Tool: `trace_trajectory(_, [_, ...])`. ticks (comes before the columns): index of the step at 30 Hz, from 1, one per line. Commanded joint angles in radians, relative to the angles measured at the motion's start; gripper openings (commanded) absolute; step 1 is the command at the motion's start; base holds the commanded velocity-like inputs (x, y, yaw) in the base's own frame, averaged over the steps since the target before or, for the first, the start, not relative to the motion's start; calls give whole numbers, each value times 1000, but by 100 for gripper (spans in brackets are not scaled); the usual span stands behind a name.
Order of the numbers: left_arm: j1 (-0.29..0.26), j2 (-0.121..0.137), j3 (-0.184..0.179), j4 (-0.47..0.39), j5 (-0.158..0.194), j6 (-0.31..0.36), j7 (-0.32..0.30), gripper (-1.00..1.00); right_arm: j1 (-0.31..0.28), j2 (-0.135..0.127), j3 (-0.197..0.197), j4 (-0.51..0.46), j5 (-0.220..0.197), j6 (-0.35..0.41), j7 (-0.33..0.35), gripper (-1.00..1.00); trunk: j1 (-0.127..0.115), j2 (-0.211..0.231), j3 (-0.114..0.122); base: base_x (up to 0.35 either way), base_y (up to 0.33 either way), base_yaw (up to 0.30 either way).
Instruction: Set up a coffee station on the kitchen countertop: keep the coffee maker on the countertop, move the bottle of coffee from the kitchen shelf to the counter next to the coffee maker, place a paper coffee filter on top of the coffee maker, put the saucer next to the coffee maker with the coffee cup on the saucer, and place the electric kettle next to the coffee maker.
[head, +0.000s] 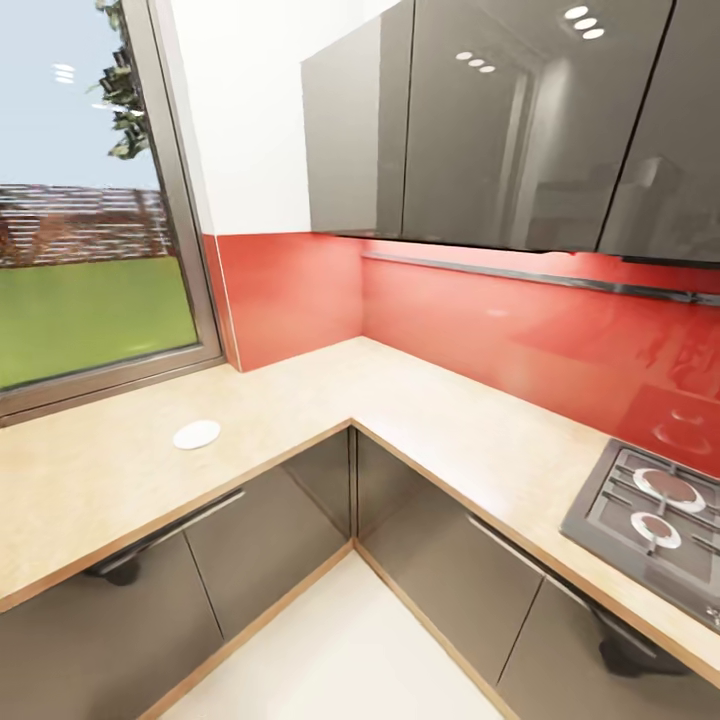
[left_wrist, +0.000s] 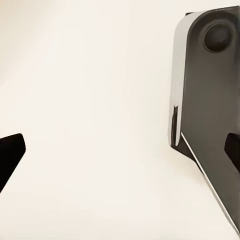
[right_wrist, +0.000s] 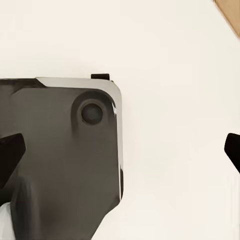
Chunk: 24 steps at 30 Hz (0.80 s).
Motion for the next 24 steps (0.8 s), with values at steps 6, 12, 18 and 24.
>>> trace_trajectory(6, [0,0,6,0,-11,-3,4,100,-1,0,0,1,-2,-3,-1,100,1,-2,-7,0,0,241])
trace_trajectory(12, [0,0,6,-1,-11,-3,4,100,0,0,1,1,-2,-3,-2,100,1,-2,-12,0,0,241])
trace_trajectory(18, [0,-1,6,-2,-11,-3,4,100,-1,0,1,1,-2,-3,-2,100,1,-2,-16,0,0,242])
trace_trajectory(24, [0,-1,6,-3,-11,-3,4,100,0,0,1,1,-2,-3,-1,100,1,-2,-21,0,0,241])
